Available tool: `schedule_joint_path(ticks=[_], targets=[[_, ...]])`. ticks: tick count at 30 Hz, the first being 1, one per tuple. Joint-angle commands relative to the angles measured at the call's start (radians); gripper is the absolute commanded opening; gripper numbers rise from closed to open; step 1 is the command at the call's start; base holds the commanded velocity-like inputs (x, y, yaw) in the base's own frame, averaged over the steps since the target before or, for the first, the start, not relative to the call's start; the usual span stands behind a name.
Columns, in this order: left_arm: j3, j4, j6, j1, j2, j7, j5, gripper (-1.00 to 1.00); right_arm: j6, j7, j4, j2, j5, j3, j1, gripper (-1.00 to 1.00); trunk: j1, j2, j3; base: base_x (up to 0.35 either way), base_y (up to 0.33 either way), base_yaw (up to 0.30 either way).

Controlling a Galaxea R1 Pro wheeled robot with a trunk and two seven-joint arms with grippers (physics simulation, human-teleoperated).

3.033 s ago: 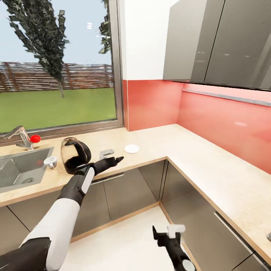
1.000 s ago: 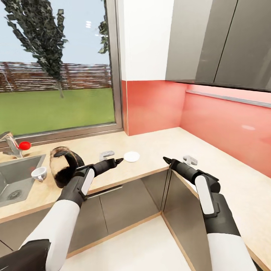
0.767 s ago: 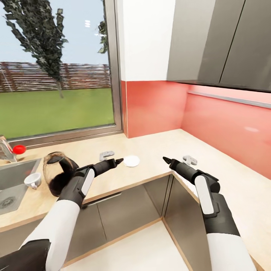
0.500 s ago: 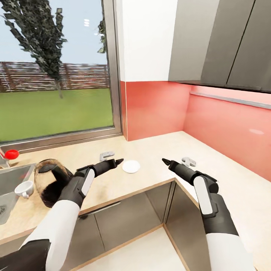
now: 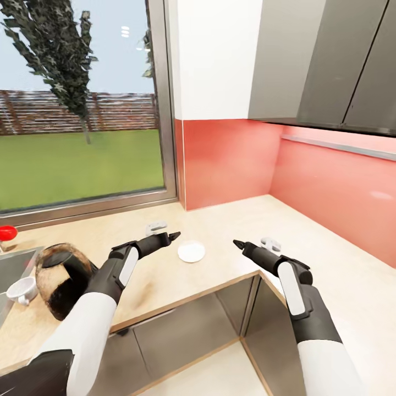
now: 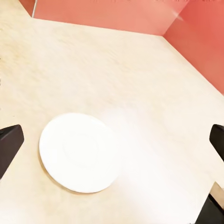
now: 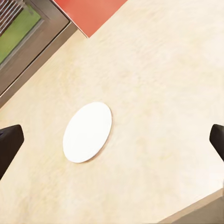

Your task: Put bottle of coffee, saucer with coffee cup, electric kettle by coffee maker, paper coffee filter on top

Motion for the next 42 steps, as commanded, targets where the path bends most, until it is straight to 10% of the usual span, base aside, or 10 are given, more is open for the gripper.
schedule_joint_path(ticks=[1,17,37,42], targets=[[0.005,0.0,0.009,-0.001,-0.001,-0.003,0.006,1.0,0.006,0.005,0.003,0.003,0.002,-0.003,-0.001,1.0,0.001,-0.002,-0.002,0.3,0.0,0.0],[0.005,0.003,0.007,0.011,-0.001,0.002,0.004,1.0,0.007,0.006,0.072,0.011,0.001,0.081,-0.001,1.0,0.001,-0.002,-0.002,0.151,0.0,0.0],[0.005,0.004,0.006,0.049,0.004,0.003,0.007,1.0,0.007,0.008,0.179,0.013,-0.001,0.088,-0.001,1.0,0.001,-0.002,-0.002,0.198,0.0,0.0],[0.007,0.005,0.006,0.056,0.006,0.001,0.006,1.0,0.009,0.118,0.268,0.029,0.001,0.089,-0.001,1.0,0.001,-0.002,-0.002,0.002,0.0,0.0]])
